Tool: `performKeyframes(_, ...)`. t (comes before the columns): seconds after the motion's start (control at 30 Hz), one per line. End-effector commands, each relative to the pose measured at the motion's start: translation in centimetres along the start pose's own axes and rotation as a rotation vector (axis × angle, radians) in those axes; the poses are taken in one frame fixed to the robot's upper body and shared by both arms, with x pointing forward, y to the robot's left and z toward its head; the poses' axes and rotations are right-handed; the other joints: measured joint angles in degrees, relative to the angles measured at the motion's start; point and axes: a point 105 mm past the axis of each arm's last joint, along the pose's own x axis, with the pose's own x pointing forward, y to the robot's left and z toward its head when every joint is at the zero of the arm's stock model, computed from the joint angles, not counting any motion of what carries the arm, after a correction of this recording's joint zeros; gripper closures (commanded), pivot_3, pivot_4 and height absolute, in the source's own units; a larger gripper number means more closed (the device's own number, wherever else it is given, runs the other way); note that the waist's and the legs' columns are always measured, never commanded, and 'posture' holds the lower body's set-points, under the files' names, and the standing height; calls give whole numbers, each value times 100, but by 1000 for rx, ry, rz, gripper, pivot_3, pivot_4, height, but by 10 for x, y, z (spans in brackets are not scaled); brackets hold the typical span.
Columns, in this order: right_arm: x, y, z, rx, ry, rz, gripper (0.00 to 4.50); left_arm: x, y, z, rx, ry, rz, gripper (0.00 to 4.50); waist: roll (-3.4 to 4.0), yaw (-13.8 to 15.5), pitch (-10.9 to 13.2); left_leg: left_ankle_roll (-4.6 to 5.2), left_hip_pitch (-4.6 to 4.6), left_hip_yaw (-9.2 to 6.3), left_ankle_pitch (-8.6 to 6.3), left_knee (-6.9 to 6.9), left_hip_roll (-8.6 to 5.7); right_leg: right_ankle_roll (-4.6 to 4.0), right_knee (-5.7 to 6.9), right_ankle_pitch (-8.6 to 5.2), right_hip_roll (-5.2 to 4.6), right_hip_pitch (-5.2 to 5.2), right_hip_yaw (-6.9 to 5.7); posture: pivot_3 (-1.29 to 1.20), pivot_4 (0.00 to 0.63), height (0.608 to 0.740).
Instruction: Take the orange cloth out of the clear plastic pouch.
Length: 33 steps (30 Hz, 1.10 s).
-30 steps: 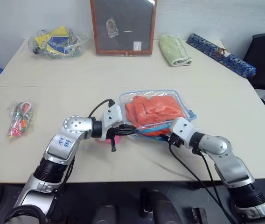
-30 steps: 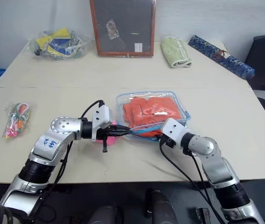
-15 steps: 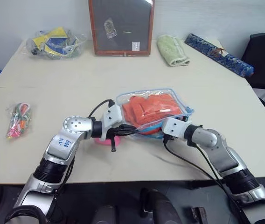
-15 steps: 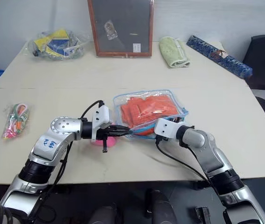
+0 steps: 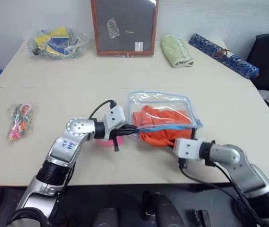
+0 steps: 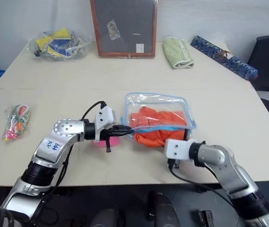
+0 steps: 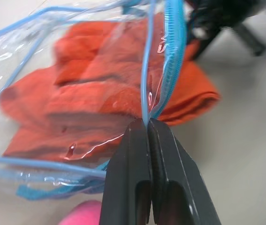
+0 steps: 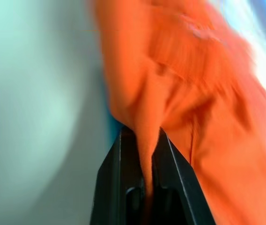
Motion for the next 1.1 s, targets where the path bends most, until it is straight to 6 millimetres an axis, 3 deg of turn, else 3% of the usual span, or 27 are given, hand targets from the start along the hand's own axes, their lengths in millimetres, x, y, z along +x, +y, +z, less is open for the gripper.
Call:
performKeyframes(0.03, -22, 24, 13, -60, -30, 159, 4455, -5, 18, 1, 33, 13, 89, 4500, 0, 21, 0, 1, 1, -1, 0, 1, 0, 1, -10, 0, 3, 2, -1, 0, 150, 740)
performKeyframes(0.13, -43, 39, 3, -66, 36, 233, 4455, -6, 27, -2, 38, 31, 122, 4500, 0, 79, 0, 1, 2, 0, -1, 0, -1, 1, -10, 0, 3, 3, -1, 0, 150, 740)
performKeyframes(0.23, -63, 38, -10, -35, 106, 218, 4455, -8, 34, -4, 41, 42, 146, 4500, -1, 102, 0, 2, 3, 3, -1, 0, -2, 1, -10, 0, 3, 3, 1, 0, 150, 740)
performKeyframes(0.4, -100, 5, -53, 21, 293, 17, 4455, -17, 35, -2, 59, 45, 132, 4500, -1, 97, 0, 2, 5, 8, -1, 1, -3, 3, -10, 2, 1, 4, 4, 0, 150, 740)
performKeyframes(0.6, -145, -38, -102, 179, 434, -331, 4455, -27, 6, -4, 127, 69, -1, 4500, 0, 81, 0, 0, 5, 14, 0, -1, 0, 0, -6, 1, 2, 0, 6, 0, 150, 740)
performKeyframes(0.77, -153, -41, -118, 266, 450, -438, 4455, -27, -5, -7, 177, 93, -51, 4500, 0, 97, 0, -3, 4, 10, 2, 0, 2, -5, -4, -2, 3, 0, 6, 0, 150, 740)
performKeyframes(0.97, -146, -54, -133, 495, 408, -674, 4455, -26, -22, -5, 218, 83, -151, 4500, 5, 72, 1, -4, 5, 14, 2, -1, 2, -4, 3, -2, 2, -4, 11, 0, 150, 740)
performKeyframes(1.1, -132, -66, -120, 629, 263, -779, 4455, -26, -13, -10, 210, 114, -107, 4500, 6, 66, 1, -9, 6, 13, 4, 0, 4, -6, 8, -3, 2, -4, 12, 0, 150, 740)
